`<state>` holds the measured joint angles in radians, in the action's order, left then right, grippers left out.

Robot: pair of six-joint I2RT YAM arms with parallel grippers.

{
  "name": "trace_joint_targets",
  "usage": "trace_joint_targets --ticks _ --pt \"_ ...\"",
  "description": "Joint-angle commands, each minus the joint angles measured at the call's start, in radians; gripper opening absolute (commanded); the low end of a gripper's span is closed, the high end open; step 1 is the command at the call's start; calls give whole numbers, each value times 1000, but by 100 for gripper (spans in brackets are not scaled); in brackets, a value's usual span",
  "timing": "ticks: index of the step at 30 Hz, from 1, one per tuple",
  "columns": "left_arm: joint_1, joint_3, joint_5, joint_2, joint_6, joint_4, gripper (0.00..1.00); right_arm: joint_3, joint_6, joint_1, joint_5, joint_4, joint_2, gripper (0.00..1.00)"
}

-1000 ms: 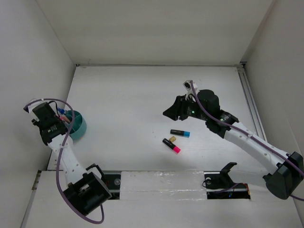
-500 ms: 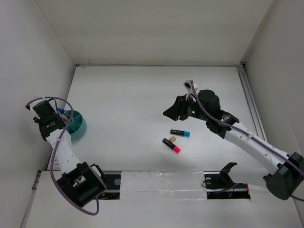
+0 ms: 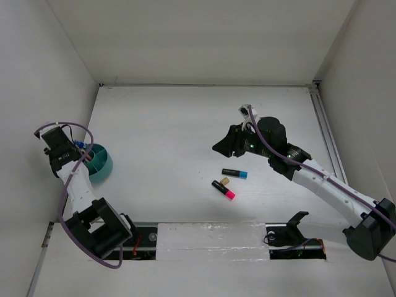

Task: Sort the stationery into containers
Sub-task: Move the storage box to the corner of the board.

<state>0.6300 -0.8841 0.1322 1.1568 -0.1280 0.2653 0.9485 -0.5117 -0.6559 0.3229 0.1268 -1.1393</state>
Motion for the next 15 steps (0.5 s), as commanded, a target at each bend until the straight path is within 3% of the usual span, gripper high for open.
trace_joint_targets --ticks 1,15 --pt "2 -47 10 10 19 -61 0 -5 16 1 15 -52 1 51" --pt "2 -70 -72 106 50 -113 0 -5 16 1 15 -52 -8 51"
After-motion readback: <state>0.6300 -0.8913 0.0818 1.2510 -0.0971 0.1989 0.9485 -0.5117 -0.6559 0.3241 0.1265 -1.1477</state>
